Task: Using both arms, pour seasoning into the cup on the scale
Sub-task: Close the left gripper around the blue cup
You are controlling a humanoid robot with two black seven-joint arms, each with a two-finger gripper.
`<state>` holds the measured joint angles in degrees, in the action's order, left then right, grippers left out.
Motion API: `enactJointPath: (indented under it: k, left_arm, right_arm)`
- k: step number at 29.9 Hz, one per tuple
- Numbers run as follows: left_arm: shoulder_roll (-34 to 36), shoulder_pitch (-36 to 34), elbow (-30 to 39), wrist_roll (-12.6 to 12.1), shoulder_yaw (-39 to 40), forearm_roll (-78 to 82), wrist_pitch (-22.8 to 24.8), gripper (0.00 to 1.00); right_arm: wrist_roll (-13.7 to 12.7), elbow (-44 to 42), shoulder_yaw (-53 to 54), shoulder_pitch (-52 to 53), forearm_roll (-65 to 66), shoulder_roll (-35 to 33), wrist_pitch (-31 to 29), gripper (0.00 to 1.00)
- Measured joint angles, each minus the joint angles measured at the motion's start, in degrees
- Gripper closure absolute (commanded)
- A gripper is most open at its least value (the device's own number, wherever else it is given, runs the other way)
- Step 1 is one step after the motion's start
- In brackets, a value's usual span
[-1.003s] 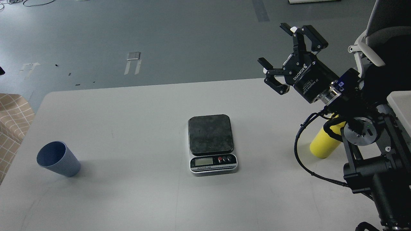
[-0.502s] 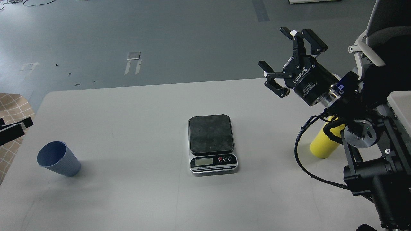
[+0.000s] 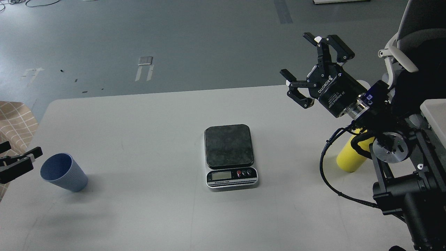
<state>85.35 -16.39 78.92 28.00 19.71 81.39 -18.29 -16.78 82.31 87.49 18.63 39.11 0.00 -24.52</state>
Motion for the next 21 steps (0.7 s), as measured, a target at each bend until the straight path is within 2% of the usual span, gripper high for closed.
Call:
enactJointPath:
  k: [21]
  left_arm:
    - [-9.79, 1.37, -7.05, 0.0, -1.96, 0.35, -0.34, 0.02]
  right_arm:
    - [0.0, 0.68, -0.4, -1.0, 0.01, 0.0, 0.0, 0.0]
